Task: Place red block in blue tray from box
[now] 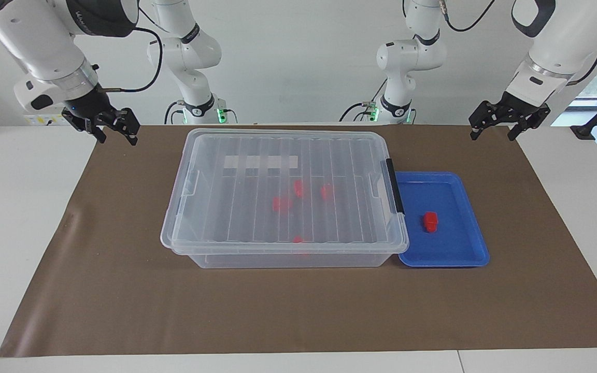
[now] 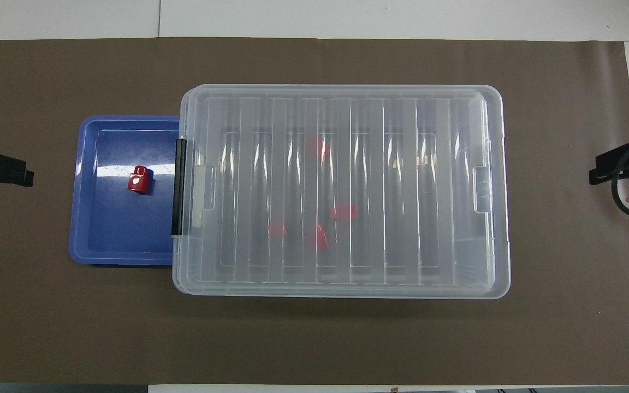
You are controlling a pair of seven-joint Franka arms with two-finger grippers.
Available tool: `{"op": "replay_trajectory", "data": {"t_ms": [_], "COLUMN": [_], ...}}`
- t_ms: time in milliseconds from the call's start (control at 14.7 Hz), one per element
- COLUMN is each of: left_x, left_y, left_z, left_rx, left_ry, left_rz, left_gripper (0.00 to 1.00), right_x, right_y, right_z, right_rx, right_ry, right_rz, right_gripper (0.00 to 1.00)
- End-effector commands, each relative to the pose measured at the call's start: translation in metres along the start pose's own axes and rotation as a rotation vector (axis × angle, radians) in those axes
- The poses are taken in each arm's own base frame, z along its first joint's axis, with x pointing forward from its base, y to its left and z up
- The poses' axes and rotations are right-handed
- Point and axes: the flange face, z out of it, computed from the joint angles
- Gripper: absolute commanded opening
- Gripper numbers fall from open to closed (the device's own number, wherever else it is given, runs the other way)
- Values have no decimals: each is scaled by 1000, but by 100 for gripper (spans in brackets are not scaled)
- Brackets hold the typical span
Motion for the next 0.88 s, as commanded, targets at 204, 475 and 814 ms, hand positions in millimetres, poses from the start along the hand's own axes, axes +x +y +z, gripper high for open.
{"op": "replay_trajectory", "data": {"t_ms": [204, 475, 814], "left_x": [-2, -3, -3], "left_y": [1, 1, 1], "left_z": [0, -1, 0], "left_rx": [-12, -12, -12], "left_ry": [-12, -10, -12], "left_rz": [5, 4, 4], "left_gripper": [100, 100, 100], "right_x": [2, 3, 1], "right_y": [9, 7, 7], "right_z": [3, 0, -2], "right_rx": [-13, -14, -14], "right_ry": [13, 22, 20], "right_rz": [-15, -44, -101], "right_gripper": [100, 100, 100]}}
